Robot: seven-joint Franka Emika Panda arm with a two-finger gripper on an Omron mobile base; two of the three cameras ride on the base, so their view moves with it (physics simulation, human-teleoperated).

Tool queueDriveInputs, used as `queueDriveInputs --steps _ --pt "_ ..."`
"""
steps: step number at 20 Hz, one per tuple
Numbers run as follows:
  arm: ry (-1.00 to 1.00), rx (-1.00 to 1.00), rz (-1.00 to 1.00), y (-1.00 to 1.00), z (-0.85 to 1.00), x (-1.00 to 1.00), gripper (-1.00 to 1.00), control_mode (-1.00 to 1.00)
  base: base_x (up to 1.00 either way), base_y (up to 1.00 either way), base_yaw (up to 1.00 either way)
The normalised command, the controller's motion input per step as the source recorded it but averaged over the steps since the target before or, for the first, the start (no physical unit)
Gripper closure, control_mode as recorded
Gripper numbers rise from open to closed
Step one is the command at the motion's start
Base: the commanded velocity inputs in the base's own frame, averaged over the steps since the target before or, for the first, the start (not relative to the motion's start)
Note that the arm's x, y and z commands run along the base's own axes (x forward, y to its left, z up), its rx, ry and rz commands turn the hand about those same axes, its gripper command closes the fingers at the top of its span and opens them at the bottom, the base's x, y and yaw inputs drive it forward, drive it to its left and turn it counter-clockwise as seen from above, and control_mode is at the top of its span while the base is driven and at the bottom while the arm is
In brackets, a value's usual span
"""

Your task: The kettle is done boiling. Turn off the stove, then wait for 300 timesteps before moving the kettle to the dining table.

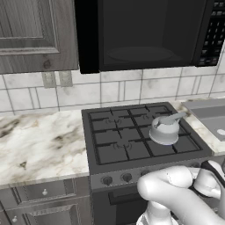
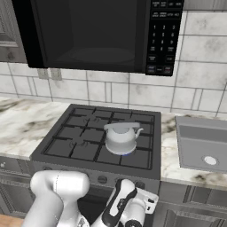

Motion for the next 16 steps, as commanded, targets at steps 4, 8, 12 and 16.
queueDriveInputs --steps 4,8,12,16 --pt "0.00 0.13 -0.02 -0.01 0.00 -0.04 1.00 -1.00 0.00 0.00 0.00" --pt "0.00 0.13 -0.02 -0.01 0.00 -0.07 1.00 -1.00 0.00 0.00 0.00" --pt "0.00 0.15 -0.02 0.00 0.00 -0.09 1.00 -1.00 0.00 0.00 0.00" --pt "0.00 0.17 -0.03 0.00 0.00 -0.13 1.00 -1.00 0.00 0.00 0.00"
